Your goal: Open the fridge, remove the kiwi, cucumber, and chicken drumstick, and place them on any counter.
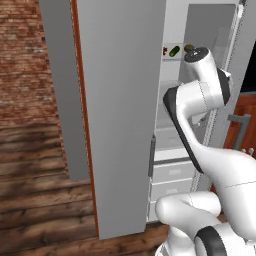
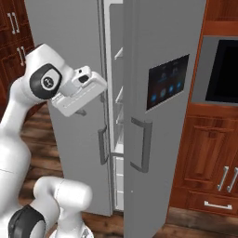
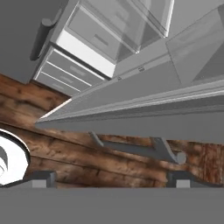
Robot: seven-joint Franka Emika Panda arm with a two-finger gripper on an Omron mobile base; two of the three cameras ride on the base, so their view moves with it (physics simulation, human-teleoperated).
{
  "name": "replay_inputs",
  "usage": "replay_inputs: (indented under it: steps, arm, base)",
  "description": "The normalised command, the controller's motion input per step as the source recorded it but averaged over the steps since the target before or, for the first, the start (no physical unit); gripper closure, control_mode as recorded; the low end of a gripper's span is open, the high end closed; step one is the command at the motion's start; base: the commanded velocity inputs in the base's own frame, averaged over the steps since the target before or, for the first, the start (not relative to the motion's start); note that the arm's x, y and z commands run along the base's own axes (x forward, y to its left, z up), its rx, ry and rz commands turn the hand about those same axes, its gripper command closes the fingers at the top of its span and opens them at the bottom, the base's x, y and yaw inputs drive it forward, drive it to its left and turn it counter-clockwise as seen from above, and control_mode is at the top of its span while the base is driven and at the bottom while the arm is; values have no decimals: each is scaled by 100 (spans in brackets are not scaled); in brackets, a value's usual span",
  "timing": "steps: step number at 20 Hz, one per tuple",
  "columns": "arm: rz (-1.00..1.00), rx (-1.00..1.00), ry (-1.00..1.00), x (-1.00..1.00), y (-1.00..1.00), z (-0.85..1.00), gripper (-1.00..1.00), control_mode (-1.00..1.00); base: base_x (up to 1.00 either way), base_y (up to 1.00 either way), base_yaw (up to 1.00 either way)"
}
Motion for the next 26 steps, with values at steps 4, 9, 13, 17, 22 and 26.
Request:
replay_inputs:
  steps: [4, 9, 13, 17, 22, 26]
  arm:
    - [-4, 0, 0, 77, 36, 0, -100, -100]
    - [-8, 0, 0, 82, 42, 0, -100, -100]
    - [-13, 0, 0, 90, 1, 0, -100, -100]
    - [-7, 0, -5, 100, 0, -2, -100, -100]
    - [-9, -1, -15, 72, -11, -24, -100, -100]
    - [-5, 0, -26, 30, -28, -37, -100, -100]
  base:
    - [0, 0, 0]
    - [0, 0, 0]
    - [0, 0, 0]
    - [0, 0, 0]
    - [0, 0, 0]
    - [0, 0, 0]
